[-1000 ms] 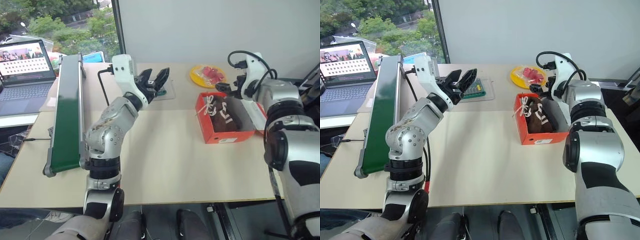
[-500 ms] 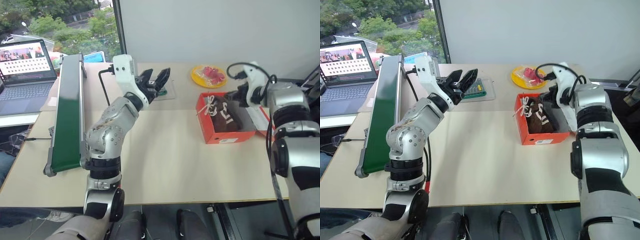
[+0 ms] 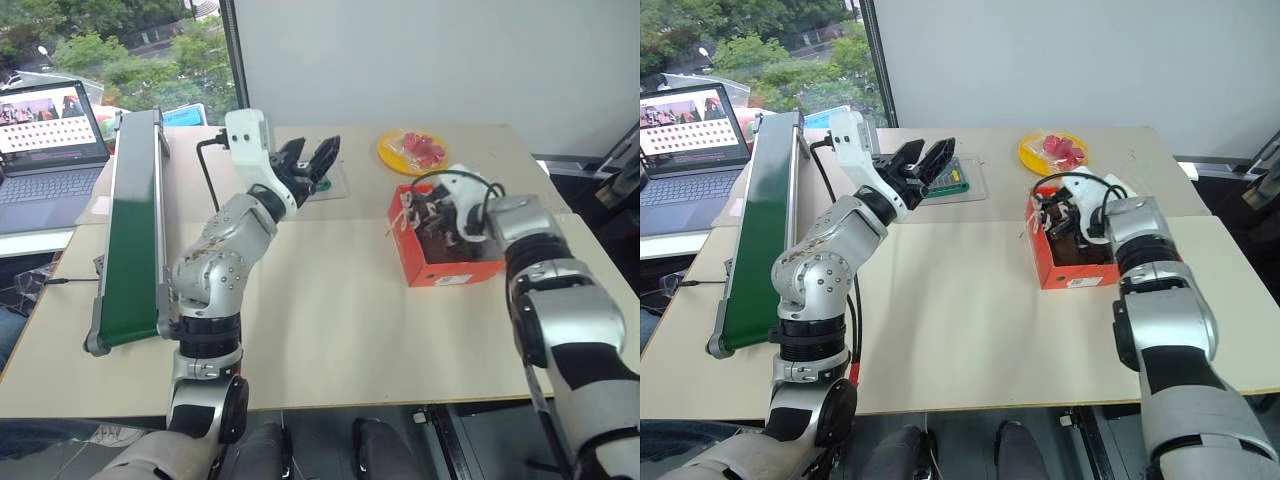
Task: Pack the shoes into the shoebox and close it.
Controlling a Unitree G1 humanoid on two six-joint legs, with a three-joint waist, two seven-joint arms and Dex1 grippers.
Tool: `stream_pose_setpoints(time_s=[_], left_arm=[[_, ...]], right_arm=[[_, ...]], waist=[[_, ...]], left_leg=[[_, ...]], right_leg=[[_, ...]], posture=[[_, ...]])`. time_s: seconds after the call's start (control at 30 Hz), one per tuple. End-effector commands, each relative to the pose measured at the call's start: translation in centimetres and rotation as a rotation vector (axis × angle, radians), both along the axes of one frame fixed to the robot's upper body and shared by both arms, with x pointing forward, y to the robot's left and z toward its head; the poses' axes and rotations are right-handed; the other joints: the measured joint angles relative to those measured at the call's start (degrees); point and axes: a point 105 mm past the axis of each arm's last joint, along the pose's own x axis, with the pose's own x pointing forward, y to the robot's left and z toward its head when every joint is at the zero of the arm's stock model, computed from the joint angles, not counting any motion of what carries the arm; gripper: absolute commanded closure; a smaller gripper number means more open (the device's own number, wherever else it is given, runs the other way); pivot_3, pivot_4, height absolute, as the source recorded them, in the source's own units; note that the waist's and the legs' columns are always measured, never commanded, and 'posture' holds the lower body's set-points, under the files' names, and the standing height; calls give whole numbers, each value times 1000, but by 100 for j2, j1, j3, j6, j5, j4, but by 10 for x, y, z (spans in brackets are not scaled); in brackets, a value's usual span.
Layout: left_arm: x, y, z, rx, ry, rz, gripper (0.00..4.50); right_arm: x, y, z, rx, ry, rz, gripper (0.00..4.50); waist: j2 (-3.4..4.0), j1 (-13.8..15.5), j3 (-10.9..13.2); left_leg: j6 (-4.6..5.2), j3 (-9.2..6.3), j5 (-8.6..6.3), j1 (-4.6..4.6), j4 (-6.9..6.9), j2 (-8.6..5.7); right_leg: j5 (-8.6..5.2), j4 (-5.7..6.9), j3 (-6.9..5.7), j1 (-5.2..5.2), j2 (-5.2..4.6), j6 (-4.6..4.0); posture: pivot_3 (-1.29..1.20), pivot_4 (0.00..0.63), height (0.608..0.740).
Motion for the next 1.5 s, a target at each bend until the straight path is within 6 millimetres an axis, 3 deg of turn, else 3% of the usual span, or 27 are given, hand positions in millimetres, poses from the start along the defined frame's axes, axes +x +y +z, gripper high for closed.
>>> stream_pose_setpoints(time_s=[0.03, 0.27, 0.47, 0.57, 0.73, 0.9, 1.0, 1.1, 1.2, 1.33, 1.5], left_arm=[[-8, 1, 14, -8, -57, -1, 1108], [-9, 4, 15, -6, -59, 15, 1108], [-9, 9, 13, -6, -56, 35, 1108], [-10, 10, 13, -5, -55, 39, 1108], [-8, 9, 13, 0, -55, 31, 1108], [-6, 2, 13, 11, -59, 0, 1108], [-5, -6, 14, 18, -63, -31, 1108], [-5, -7, 14, 19, -64, -35, 1108], [-5, -6, 13, 20, -64, -34, 1108], [-5, -5, 14, 22, -65, -29, 1108], [-5, 3, 12, 25, -61, -2, 1108]], right_arm=[[-2, 15, -23, -105, 31, 60, 4473], [-6, 26, -45, -202, 69, 125, 4473], [-6, 18, -42, -230, 63, 123, 4473], [-3, 18, -20, -144, 38, 120, 4473], [1, 17, 39, 71, -34, 111, 4473], [-2, 7, 83, 152, -107, 98, 4473], [-13, 28, 111, 268, -125, 176, 4473], [-26, 55, 109, 339, -85, 261, 4473], [-26, 64, 84, 280, -74, 259, 4473], [-15, 63, 49, 153, -93, 230, 3382], [-4, 51, 50, 95, -147, 177, 1659]], waist=[[0, -8, -1], [-3, -5, -4], [-3, -9, -4], [-3, 4, -4], [-3, 13, -3], [0, 17, -1], [0, 12, -1], [0, -6, -1], [0, 20, -1], [0, 65, -1], [0, 53, 0]], left_leg=[[0, 0, 0, 1, 0, 0], [-2, -3, 0, 19, 0, 0], [4, -6, -5, 72, -6, 2], [19, -7, -15, 79, -6, 1], [35, -8, -24, 71, -6, 1], [33, -6, -23, 49, -6, 0], [40, -6, -27, 48, -5, 0], [48, -11, -32, 48, -6, 2], [48, -15, -32, 49, -5, 4], [53, -14, -34, 46, 0, -4], [24, -12, -17, 33, 0, -8]], right_leg=[[0, 0, 0, 1, 0, 0], [0, 2, -3, 22, 0, 0], [-1, -6, -7, 75, 0, -1], [-1, -5, -7, 81, -1, -1], [-1, -6, -7, 75, -2, -1], [-1, -10, -6, 56, -3, -1], [-1, -9, -7, 55, -2, -1], [-1, -8, -7, 54, 0, -1], [-1, -6, -9, 56, 2, -1], [-1, -7, -19, 61, -8, -1], [0, -15, -16, 49, -9, 0]], posture=[[0, 150, 740], [0, 150, 740], [0, 150, 740], [0, 150, 740], [0, 150, 740], [0, 150, 740], [0, 150, 740], [0, 150, 740], [0, 150, 740], [0, 150, 740], [0, 150, 740]])
